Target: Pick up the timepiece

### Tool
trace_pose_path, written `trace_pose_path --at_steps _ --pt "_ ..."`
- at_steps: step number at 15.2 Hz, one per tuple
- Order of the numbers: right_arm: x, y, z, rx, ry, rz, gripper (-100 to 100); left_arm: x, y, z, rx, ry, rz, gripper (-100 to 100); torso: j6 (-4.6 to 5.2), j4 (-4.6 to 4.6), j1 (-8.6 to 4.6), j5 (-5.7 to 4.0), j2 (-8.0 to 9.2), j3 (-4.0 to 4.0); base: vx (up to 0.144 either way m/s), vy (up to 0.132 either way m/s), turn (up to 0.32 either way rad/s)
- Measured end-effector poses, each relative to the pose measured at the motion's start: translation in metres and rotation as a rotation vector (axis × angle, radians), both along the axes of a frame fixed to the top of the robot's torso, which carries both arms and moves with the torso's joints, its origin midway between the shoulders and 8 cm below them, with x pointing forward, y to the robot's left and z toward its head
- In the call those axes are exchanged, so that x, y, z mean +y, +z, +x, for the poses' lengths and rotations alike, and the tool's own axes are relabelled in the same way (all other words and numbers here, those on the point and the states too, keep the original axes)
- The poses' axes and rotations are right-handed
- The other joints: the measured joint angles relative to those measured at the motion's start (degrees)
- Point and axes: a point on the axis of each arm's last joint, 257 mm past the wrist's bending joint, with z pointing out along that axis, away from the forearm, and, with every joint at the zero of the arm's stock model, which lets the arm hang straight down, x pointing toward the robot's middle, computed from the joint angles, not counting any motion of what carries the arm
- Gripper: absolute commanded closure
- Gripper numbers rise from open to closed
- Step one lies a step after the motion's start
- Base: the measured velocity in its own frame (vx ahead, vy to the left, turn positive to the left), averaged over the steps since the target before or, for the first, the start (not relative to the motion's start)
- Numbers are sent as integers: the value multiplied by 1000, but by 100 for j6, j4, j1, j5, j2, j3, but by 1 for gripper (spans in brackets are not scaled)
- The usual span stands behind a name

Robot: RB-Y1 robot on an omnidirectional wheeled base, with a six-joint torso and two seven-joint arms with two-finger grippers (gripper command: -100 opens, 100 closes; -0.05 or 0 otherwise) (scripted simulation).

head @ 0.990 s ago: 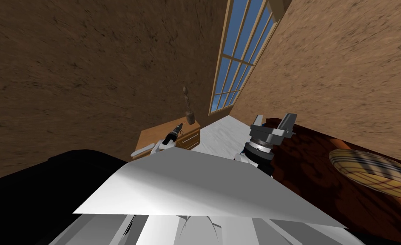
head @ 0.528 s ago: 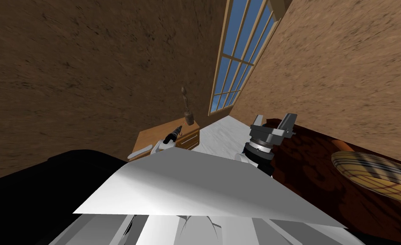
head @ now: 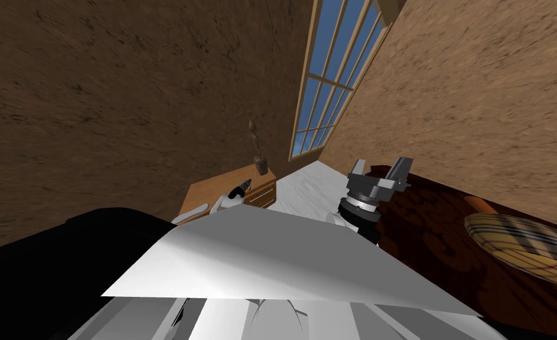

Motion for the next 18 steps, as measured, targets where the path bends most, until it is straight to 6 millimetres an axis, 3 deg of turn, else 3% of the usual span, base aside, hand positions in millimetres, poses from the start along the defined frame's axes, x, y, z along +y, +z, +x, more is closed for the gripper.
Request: trace_pose_path --at_steps 15,18 --pt "0 0 0 0 0 0 0 22 -64 -56 309 80 30 -100 0 0 -3 -1 0 0 45 -22 2" --pt "0 0 0 0 0 0 0 23 -70 -60 332 85 30 -100 1 2 6 1 7 4 22 3 -6"
